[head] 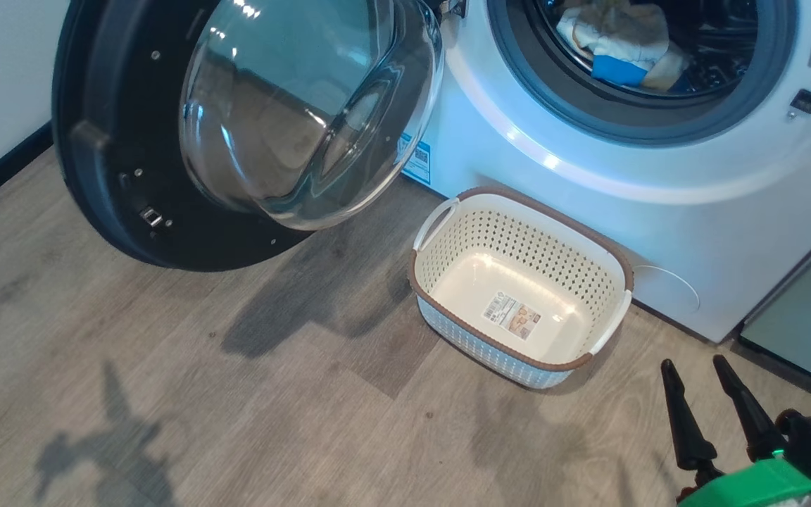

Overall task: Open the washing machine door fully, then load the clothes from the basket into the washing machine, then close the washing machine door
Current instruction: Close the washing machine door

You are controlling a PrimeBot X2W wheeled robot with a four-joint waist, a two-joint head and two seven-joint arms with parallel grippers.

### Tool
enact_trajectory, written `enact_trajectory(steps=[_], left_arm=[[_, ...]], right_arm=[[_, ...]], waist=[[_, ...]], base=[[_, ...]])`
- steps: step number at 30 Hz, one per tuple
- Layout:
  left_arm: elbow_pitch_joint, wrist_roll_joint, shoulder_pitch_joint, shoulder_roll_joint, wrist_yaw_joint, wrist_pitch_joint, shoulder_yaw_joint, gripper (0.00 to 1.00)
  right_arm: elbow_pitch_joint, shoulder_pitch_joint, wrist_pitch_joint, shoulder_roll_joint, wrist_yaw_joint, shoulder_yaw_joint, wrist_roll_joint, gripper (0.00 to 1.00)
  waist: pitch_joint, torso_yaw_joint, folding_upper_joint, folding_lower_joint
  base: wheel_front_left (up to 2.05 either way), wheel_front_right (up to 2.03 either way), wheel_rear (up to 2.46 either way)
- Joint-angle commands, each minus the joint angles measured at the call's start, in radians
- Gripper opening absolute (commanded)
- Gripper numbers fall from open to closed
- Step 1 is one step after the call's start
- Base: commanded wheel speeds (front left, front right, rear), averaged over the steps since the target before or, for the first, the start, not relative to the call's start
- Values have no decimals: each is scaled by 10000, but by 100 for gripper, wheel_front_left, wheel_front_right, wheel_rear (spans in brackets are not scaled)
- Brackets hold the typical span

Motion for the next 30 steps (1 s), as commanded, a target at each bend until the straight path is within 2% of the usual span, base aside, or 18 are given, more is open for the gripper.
enact_trajectory(steps=[1,9,30], left_arm=[[-45,76,-584,837,11,218,44,0],[707,286,-1609,1110,15,599,-295,0],[1269,768,-2804,819,-13,1820,-1195,0]], right_arm=[[-348,-522,-69,-301,-27,211,-5,100],[-380,-670,-69,-526,-27,247,-8,100],[-451,-1111,-69,-868,-27,260,-67,100]], waist=[[68,-42,0,0],[404,-191,0,0],[1350,-860,0,0]], base=[[0,0,0],[0,0,0],[0,0,0]])
